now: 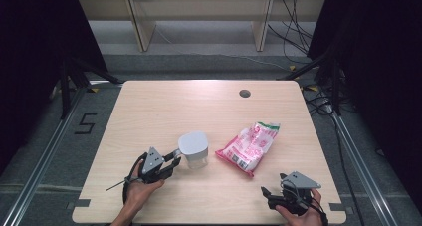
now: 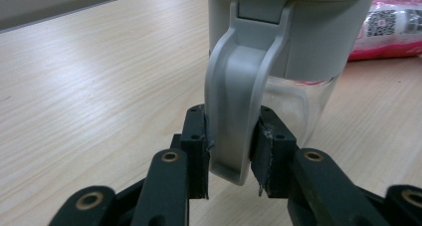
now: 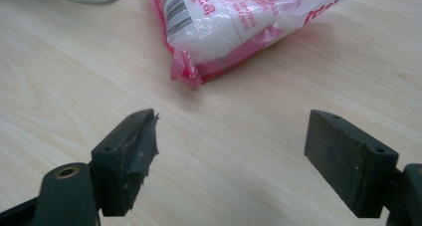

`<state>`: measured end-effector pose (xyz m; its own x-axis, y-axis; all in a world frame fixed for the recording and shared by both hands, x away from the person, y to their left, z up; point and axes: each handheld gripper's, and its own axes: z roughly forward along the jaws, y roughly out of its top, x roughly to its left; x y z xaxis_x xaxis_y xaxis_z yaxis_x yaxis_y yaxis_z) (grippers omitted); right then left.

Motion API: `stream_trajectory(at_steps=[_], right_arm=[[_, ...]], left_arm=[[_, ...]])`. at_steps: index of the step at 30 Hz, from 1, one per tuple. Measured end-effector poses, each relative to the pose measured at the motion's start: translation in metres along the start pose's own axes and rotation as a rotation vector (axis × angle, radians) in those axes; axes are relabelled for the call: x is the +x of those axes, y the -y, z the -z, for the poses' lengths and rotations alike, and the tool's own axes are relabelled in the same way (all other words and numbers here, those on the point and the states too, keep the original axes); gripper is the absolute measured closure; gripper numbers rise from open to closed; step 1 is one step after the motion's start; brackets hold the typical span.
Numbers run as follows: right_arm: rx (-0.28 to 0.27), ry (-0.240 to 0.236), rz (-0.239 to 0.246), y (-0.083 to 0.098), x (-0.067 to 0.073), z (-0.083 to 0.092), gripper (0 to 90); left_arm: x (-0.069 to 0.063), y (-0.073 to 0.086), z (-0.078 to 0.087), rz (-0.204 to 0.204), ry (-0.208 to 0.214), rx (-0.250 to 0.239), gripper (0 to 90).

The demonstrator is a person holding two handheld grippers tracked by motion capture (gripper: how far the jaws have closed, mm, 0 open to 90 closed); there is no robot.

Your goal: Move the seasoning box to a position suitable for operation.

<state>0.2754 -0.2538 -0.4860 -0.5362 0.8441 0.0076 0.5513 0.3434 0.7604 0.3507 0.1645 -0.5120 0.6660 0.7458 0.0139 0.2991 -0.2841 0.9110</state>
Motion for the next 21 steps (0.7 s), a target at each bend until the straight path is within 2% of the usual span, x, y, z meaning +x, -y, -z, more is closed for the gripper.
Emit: stream_trajectory(at_steps=[1,2,3,9,11,14,16,17,21], right_arm=[[-0.007,0.008,0.0,0.0002,0.0003,-0.0004,21.5],[-0.007,0.007,-0.001,0.0002,0.0004,-0.0002,21.5],[0.0,-0.013,0.009,-0.0004,-0.0013,0.0003,21.5],[0.004,-0.007,0.009,-0.0002,-0.0008,0.0003,21.5],[0.002,-0.008,0.01,-0.0003,-0.001,0.0003,21.5],[-0.011,0.016,0.008,0.0001,0.0002,0.0004,21.5],[-0.009,0.017,0.009,0.0,0.0002,0.0006,21.5],[-0.002,0.001,0.008,-0.0002,-0.0004,-0.0001,21.5],[-0.006,0.0,0.005,0.0,-0.0002,0.0002,21.5]], left_arm=[[0.0004,-0.0002,-0.0002,0.0,0.017,0.002,69.3],[-0.0001,-0.0003,-0.0003,-0.006,0.023,0.005,69.2],[-0.0009,-0.0003,-0.0008,-0.011,0.027,-0.001,69.2],[-0.0031,0.0011,0.0018,-0.009,0.064,-0.003,69.0],[-0.0041,0.0008,0.0023,-0.02,0.068,0.0,68.9],[-0.0032,0.0011,0.0022,-0.019,0.074,0.002,68.9],[-0.0037,0.001,0.0008,-0.01,0.059,-0.006,68.9],[-0.004,0.0008,0.0001,-0.018,0.048,-0.006,68.8],[-0.0034,-0.0021,-0.0021,-0.023,-0.003,0.015,68.9]])
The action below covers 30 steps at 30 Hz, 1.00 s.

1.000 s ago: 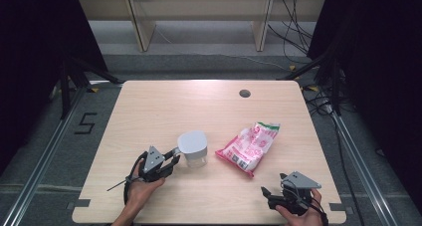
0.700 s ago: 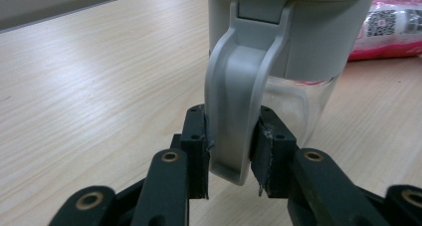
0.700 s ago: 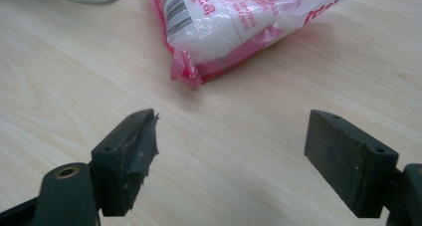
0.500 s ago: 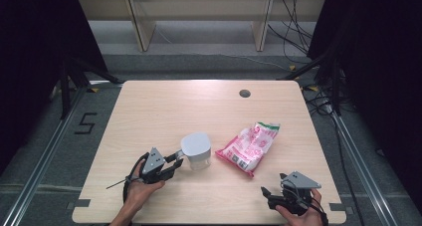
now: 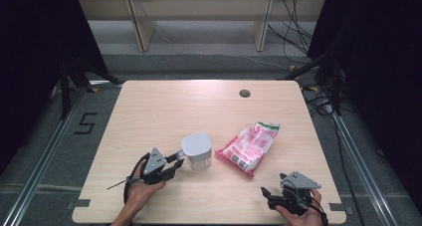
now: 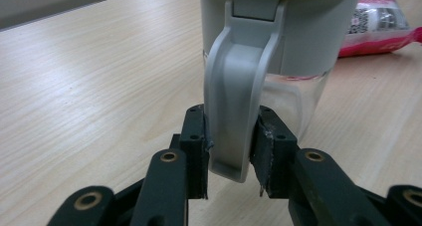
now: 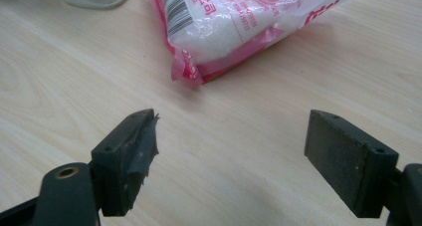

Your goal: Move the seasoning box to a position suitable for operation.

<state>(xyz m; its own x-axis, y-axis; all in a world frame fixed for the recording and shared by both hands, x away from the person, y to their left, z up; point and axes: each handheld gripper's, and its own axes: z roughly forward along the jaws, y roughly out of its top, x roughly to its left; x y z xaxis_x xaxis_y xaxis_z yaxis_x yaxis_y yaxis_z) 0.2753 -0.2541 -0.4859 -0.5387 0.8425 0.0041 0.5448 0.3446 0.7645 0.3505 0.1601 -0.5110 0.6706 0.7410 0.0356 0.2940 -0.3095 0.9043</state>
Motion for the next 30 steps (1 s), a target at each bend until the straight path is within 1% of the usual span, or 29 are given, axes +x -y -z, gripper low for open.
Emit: stream_trajectory(at_steps=[1,2,3,4,5,6,7,8,9,10,11,13,17,18,20,21,22,23,24,25,26,27,28,29,30], right_arm=[[-0.004,0.001,0.0,0.0001,-0.0001,-0.0003,21.5],[0.009,-0.01,-0.005,-0.0001,0.0,0.0,21.5],[0.007,0.002,0.004,0.0,-0.0002,-0.0003,21.5],[0.0,0.02,-0.004,0.0004,0.001,0.0001,21.5],[0.005,0.018,0.004,0.0002,0.0005,0.0004,21.5],[0.002,0.019,-0.002,0.0003,0.0008,0.0002,21.5],[0.002,0.019,-0.002,0.0003,0.0008,0.0002,21.5],[0.007,0.019,-0.02,0.0005,0.0022,0.0005,21.5],[0.008,0.019,-0.021,0.0006,0.0022,0.0005,21.5],[0.008,0.02,-0.02,0.0006,0.0021,0.0004,21.5],[0.008,0.02,-0.02,0.0005,0.0022,0.0004,21.5],[0.009,0.02,-0.019,0.0005,0.0022,0.0004,21.5],[0.008,0.02,-0.019,0.0005,0.0021,0.0005,21.5],[0.002,0.019,-0.001,0.0004,0.0008,0.0002,21.5],[0.002,0.019,-0.002,0.0004,0.0008,0.0003,21.5],[0.008,0.019,-0.019,0.0006,0.0022,0.0006,21.5],[0.009,0.019,-0.018,0.0006,0.0021,0.0005,21.5],[0.01,0.019,0.003,0.0003,0.0004,0.0004,21.5],[0.004,0.019,0.001,0.0005,0.0005,-0.0002,21.5],[0.001,0.014,0.009,0.0004,-0.0001,-0.0006,21.5],[0.006,0.011,0.015,0.0002,-0.0002,-0.0004,21.5],[0.008,0.011,0.015,0.0001,-0.0002,-0.0003,21.5],[0.004,0.01,0.014,0.0002,-0.0002,-0.0007,21.5],[0.009,0.007,0.023,-0.0001,-0.0006,-0.0006,21.5],[0.001,0.006,0.019,0.0002,-0.0003,-0.0011,21.5]], left_arm=[[0.0013,0.0,-0.0016,0.003,-0.009,-0.005,69.0],[0.0021,-0.0002,-0.0024,0.014,-0.025,-0.005,69.2],[0.0034,-0.0001,-0.0041,0.02,-0.034,-0.012,69.5],[0.0044,-0.0004,-0.0043,0.016,-0.055,-0.005,69.8],[0.0049,-0.0003,-0.0058,0.026,-0.065,-0.014,70.0],[0.0051,-0.0003,-0.0063,0.025,-0.08,-0.013,70.7],[0.005,-0.0004,-0.0064,0.023,-0.083,-0.011,70.7],[0.0047,-0.0002,-0.0066,0.02,-0.084,-0.013,70.8],[0.004,-0.0002,-0.0055,0.016,-0.09,-0.01,70.9],[0.0038,0.0004,-0.0057,0.017,-0.08,-0.023,71.0],[0.0039,0.0007,-0.0046,0.01,-0.081,-0.026,71.1],[0.0031,0.0016,-0.0047,0.018,-0.053,-0.039,71.0],[-0.0001,0.002,-0.0049,0.014,-0.022,-0.036,71.0],[-0.0005,0.0021,-0.0051,0.017,-0.019,-0.038,71.0],[-0.0004,0.0021,-0.0051,0.019,-0.016,-0.037,71.0],[0.0001,0.0019,-0.0045,0.011,-0.011,-0.034,71.0],[0.0002,0.0019,-0.0043,0.008,-0.009,-0.035,70.9],[0.0003,0.0018,-0.0048,0.009,-0.006,-0.037,70.9],[0.0008,0.0019,-0.0058,0.012,0.003,-0.04,70.9],[0.0014,0.0019,-0.0062,0.01,0.008,-0.041,70.9],[0.0015,0.0019,-0.0067,0.013,0.01,-0.04,70.9],[0.0015,0.0017,-0.0074,0.009,0.023,-0.039,70.9],[0.0002,0.001,-0.008,-0.004,0.03,-0.04,70.9],[-0.0014,0.0006,-0.0093,0.0,0.043,-0.043,70.9],[-0.0029,0.0002,-0.0101,-0.003,0.041,-0.042,71.0]])
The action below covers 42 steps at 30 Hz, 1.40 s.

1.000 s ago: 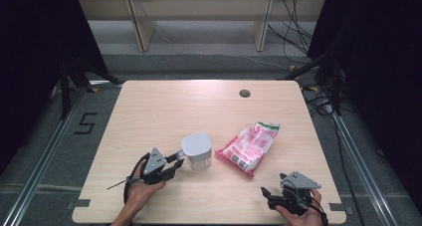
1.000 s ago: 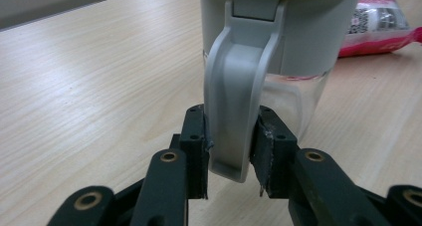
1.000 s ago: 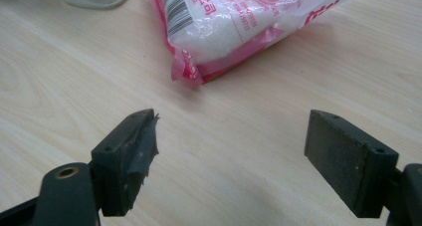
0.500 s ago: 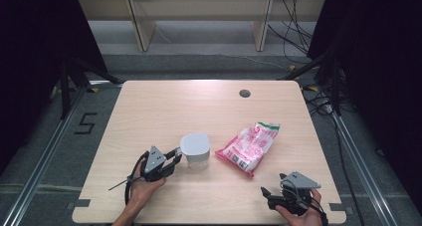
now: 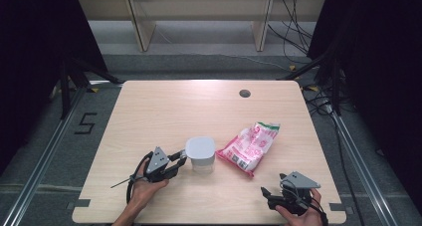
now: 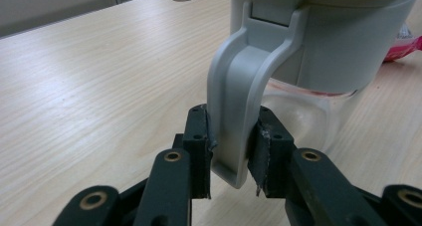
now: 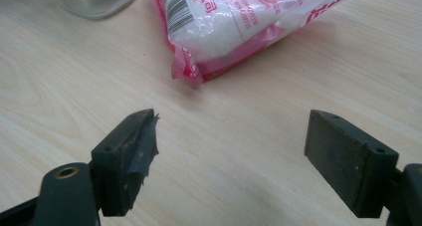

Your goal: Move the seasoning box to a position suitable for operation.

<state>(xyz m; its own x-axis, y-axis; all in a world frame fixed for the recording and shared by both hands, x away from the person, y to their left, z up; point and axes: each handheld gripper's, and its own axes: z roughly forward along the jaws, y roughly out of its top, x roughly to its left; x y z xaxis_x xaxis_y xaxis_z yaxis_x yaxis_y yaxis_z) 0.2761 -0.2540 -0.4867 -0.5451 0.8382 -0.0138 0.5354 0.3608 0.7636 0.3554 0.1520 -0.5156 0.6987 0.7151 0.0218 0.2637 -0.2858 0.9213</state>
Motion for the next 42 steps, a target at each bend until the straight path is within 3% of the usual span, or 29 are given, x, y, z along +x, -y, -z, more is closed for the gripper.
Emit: stream_trajectory(at_steps=[9,19,21,27,29,30,35,36,38,40,42], right_arm=[[0.015,-0.01,0.004,0.0,-0.001,0.0,21.5],[0.0,0.011,-0.007,0.0,0.0,0.0,21.5],[0.015,-0.013,0.002,0.0,-0.002,0.0,21.5],[0.016,-0.012,0.006,0.0,-0.002,0.0,21.5],[0.016,-0.013,0.007,0.0,-0.002,0.0,21.5],[-0.006,0.013,-0.014,0.0,-0.001,0.0,21.5],[0.009,-0.011,-0.015,0.0,-0.002,0.001,21.5],[-0.005,0.007,-0.015,0.001,-0.002,0.001,21.5],[0.005,0.001,-0.005,0.001,-0.003,0.001,21.5],[0.003,-0.007,0.002,0.001,-0.003,0.001,21.5],[0.001,-0.002,-0.017,0.001,-0.003,0.001,21.5]], left_arm=[[-0.003,-0.005,-0.007,0.006,-0.009,0.015,71.3],[-0.006,-0.005,-0.01,0.037,0.02,0.007,70.6],[-0.008,-0.006,-0.01,0.046,0.021,0.016,70.1],[-0.006,-0.006,-0.01,0.072,0.029,0.013,68.5],[-0.004,-0.006,-0.009,0.075,0.035,0.012,62.7],[-0.003,-0.006,-0.007,0.072,0.037,0.014,58.3],[-0.002,-0.007,0.0,0.088,0.071,0.013,45.4],[-0.002,-0.007,0.002,0.085,0.069,0.014,43.2],[-0.002,-0.009,0.005,0.094,0.078,0.016,40.4],[-0.003,-0.012,0.008,0.074,0.083,0.038,37.0],[-0.003,-0.015,0.011,0.092,0.088,0.036,34.0]])
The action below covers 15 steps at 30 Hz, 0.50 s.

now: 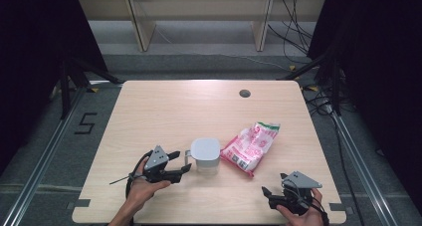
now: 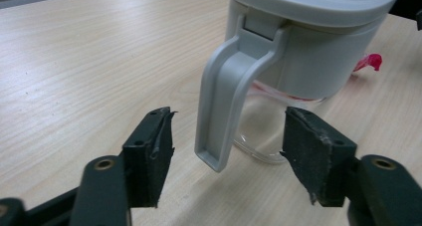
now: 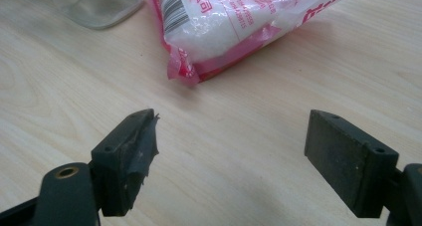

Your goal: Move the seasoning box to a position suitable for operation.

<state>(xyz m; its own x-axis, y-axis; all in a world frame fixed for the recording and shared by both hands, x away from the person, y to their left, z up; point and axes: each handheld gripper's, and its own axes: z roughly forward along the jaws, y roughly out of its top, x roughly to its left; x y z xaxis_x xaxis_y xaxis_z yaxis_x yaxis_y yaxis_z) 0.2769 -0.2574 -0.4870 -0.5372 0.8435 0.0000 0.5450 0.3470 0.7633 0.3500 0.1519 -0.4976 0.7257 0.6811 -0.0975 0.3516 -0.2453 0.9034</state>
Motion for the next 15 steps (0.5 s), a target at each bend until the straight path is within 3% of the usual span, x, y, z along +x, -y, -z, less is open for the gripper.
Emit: stream_trajectory(at_steps=[6,14,15], right_arm=[[-0.002,0.011,0.003,0.0,-0.001,0.0,21.4],[0.004,-0.01,0.0,0.0,0.0,-0.001,21.4],[0.004,0.008,0.003,0.0,0.001,0.0,21.4]], left_arm=[[-0.002,-0.009,0.009,0.015,0.001,-0.003,28.0],[-0.004,-0.017,0.019,0.017,0.005,-0.027,28.9],[-0.005,-0.018,0.021,0.018,0.002,-0.03,30.2]])
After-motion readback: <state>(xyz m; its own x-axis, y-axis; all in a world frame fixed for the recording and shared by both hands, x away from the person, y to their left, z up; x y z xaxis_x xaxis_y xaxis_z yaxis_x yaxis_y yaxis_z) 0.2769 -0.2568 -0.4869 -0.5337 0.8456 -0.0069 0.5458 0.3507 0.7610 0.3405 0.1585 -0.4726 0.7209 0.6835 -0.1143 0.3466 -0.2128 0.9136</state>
